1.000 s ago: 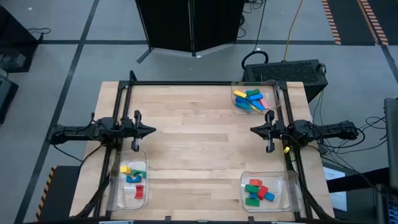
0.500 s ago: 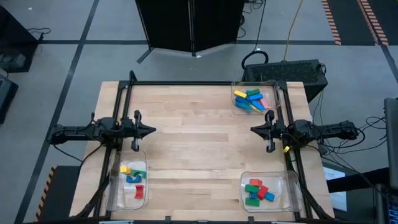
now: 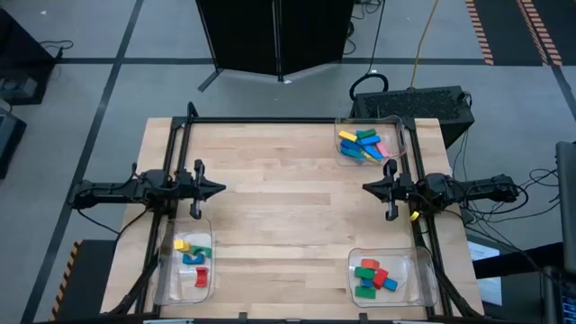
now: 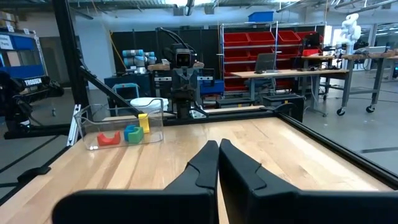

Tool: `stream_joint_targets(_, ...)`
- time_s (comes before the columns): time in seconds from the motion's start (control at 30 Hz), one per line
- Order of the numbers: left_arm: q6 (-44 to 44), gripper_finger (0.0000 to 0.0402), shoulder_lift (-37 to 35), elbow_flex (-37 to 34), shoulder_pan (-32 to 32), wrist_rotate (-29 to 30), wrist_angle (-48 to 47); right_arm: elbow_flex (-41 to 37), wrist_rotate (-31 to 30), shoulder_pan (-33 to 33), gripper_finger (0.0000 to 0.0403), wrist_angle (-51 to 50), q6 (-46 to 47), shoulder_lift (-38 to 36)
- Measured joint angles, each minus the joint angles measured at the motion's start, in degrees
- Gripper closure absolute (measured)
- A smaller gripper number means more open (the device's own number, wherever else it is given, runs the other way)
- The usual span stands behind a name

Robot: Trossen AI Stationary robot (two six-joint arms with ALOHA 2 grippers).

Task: Sort blocks by size
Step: Return to Home Position

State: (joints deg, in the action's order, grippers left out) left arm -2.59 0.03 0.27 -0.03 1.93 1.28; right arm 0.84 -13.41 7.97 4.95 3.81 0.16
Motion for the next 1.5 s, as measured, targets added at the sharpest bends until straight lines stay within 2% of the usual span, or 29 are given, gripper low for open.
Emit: stream_joint_targets(1.5,0.0,0.0393,0.0,-0.01,0.0,0.01,-0.01,0.0,0.0,0.01,0.0394,-0.02,0.0,0.02)
